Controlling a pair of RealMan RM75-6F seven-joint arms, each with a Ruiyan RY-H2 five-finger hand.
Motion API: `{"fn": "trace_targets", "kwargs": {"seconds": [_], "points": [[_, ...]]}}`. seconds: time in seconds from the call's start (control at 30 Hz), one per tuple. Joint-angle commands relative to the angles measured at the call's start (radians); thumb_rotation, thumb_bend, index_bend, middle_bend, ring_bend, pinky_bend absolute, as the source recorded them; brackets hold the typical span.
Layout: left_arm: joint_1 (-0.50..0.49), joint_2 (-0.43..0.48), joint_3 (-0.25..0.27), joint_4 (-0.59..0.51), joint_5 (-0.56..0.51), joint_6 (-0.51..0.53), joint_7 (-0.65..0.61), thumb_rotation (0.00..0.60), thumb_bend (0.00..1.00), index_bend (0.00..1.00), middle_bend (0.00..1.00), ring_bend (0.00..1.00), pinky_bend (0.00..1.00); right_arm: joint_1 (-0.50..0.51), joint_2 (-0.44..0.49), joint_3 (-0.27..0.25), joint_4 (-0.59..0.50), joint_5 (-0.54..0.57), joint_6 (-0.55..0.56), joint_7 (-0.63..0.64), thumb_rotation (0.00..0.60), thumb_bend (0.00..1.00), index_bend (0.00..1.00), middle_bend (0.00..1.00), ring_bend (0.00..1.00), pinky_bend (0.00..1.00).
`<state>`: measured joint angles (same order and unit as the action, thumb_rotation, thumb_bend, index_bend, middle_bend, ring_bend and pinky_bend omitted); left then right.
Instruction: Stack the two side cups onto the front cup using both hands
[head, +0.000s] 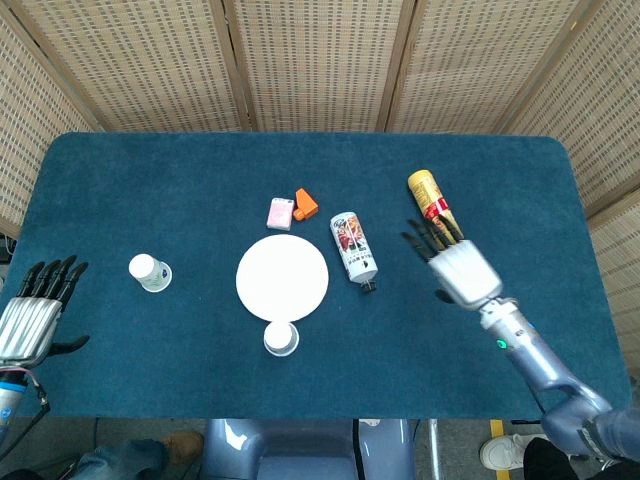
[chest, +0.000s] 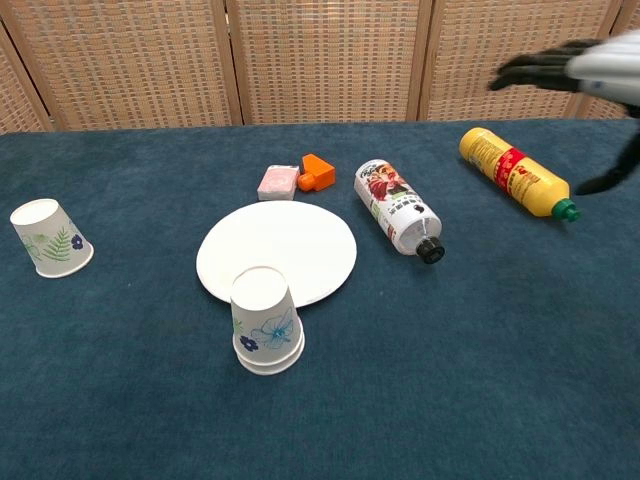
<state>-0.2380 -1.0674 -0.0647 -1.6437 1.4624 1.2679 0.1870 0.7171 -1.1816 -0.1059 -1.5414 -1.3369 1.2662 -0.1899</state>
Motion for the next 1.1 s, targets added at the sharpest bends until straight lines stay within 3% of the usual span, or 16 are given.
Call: {"fn": "trace_targets", "kwargs": {"seconds": [0.03, 0.33, 0.63, 0.83, 1.1], "points": [[-0.136, 0.006, -0.044, 0.044, -0.001, -0.168, -0.001, 0.6, 0.0, 0.0, 0.0, 0.0, 0.0, -0.186, 0.042, -0.056, -0.062, 0.019, 0.151, 0.071, 0.6, 0.0, 0.0, 0.0, 0.0, 0.0], [-0.289, -0.09, -0.064, 0.178, -0.053, -0.377, -0.053, 0.6, 0.0, 0.0, 0.0, 0.0, 0.0, -0.332, 0.002, -0.048, -0.108, -0.027, 0.261, 0.068, 0.6, 0.0, 0.0, 0.0, 0.0, 0.0], [-0.341, -0.17, -0.053, 0.323, -0.062, -0.425, -0.115, 0.6, 0.0, 0.0, 0.0, 0.0, 0.0, -0.381, -0.004, -0.01, -0.094, -0.046, 0.25, 0.068, 0.6, 0.0, 0.0, 0.0, 0.0, 0.0], [-0.354, -0.233, -0.056, 0.415, -0.096, -0.43, -0.145, 0.6, 0.0, 0.12, 0.02, 0.07, 0.15, -0.399, 0.012, 0.018, -0.098, -0.056, 0.222, 0.098, 0.6, 0.0, 0.0, 0.0, 0.0, 0.0], [-0.386, -0.263, -0.047, 0.467, -0.117, -0.486, -0.181, 0.6, 0.0, 0.25, 0.17, 0.22, 0.3, -0.415, 0.019, 0.043, -0.105, -0.069, 0.193, 0.102, 0.6, 0.0, 0.0, 0.0, 0.0, 0.0]]}}
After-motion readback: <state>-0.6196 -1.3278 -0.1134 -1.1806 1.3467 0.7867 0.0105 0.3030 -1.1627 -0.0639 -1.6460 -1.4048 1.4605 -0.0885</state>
